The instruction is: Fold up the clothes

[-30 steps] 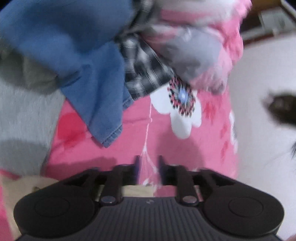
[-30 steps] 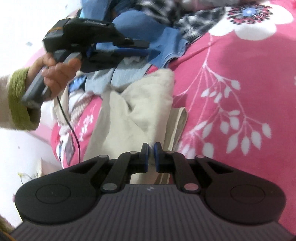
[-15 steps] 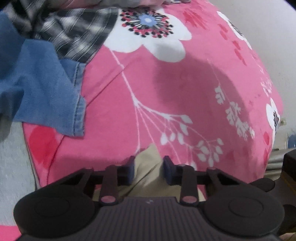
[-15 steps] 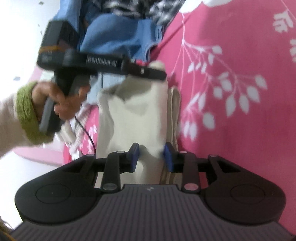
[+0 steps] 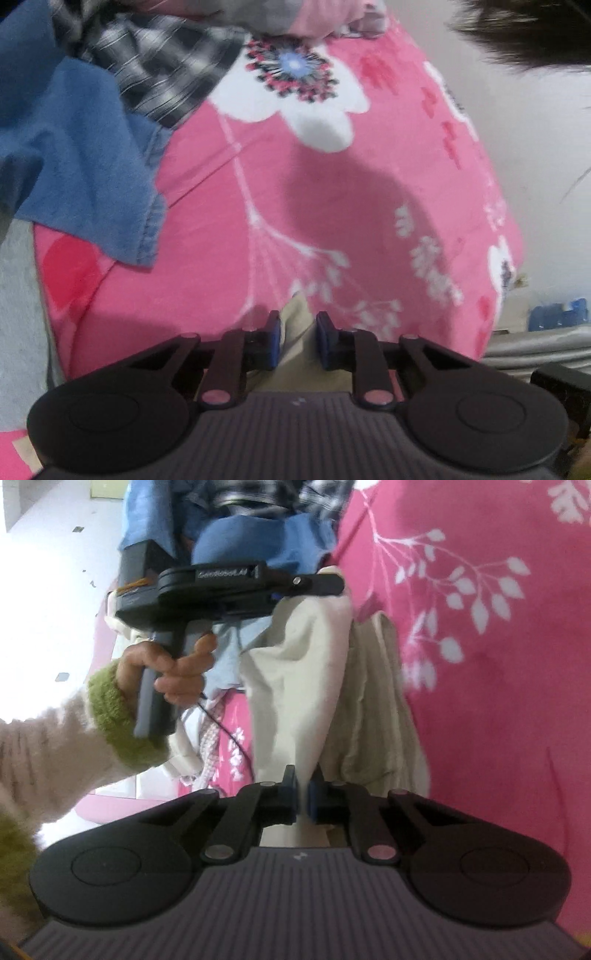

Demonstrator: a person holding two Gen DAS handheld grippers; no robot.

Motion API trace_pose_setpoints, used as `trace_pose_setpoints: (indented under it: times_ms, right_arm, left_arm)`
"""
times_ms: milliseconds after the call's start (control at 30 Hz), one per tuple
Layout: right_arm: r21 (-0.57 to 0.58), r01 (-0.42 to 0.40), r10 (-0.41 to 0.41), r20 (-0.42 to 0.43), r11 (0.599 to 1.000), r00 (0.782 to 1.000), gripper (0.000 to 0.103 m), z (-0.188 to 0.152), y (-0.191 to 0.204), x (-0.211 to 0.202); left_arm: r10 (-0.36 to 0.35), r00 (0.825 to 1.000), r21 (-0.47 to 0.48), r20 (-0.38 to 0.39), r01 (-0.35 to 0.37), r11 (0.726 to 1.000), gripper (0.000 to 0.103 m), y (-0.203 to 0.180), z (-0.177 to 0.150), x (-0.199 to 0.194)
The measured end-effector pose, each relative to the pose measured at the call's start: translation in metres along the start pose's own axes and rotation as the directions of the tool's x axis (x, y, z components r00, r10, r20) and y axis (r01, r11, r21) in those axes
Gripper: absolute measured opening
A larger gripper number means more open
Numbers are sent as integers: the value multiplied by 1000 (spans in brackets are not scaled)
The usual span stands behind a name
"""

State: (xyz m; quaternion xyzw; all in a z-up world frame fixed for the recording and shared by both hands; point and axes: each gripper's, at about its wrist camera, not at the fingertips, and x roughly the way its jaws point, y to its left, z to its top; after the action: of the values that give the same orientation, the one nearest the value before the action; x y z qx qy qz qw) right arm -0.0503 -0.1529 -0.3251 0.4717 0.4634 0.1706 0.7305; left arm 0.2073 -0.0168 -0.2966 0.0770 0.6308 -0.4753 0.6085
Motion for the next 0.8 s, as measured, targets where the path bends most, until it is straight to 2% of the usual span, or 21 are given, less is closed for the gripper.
trace_pose_setpoints:
  times_ms: [33,133,200,333,367,400,433,500,533,633,700,800]
  right_arm:
    - [17,-18,17,9,1000,1000,4,-1,2,-5]
    - [62,36,-36,2,997,999,4,-9,-16,2]
    - [105,60,-61,4,993,998,4,-16,-36,11]
    - [157,38,-41,16,987,999,5,-22,-51,15]
    - [161,42,-45,13,986,999,6,-23,-50,12]
    - [164,46,-48,11,985,999,8,-25,-49,9]
    - [171,65,-67,7,983,998,14,-24,-48,4]
    - [185,104,-105,-2,977,994,21,-23,-46,-6]
    - [152,145,-147,7,978,989,27,-21,-40,-14]
    - [15,257,-257,76,966,963,26,-8,-20,-36]
    - [-81,288,-277,123,954,953,24,12,-4,-34]
    - [-282,292,-251,174,914,952,22,44,26,-13]
  left_arm:
    - [-3,1000,15,1,3,1000,21,-3,-1,1]
    - [14,1000,44,-10,-14,999,21,-3,-7,20]
    - [11,1000,24,-20,-11,1000,22,3,-9,35]
    - [-21,1000,-56,-12,21,998,38,16,-4,39]
    - [-15,1000,-74,9,16,997,47,18,-2,32]
    - [0,999,-92,49,4,996,50,22,-1,20]
    - [16,996,-111,89,-6,994,54,26,0,8]
    - [35,984,-167,176,-5,986,55,37,-1,-22]
    - [43,975,-197,218,1,980,55,44,-4,-39]
    - [98,942,-251,321,-15,968,59,54,-22,-88]
    - [141,927,-267,346,-47,963,59,54,-43,-111]
    - [181,923,-278,339,-86,957,59,46,-83,-124]
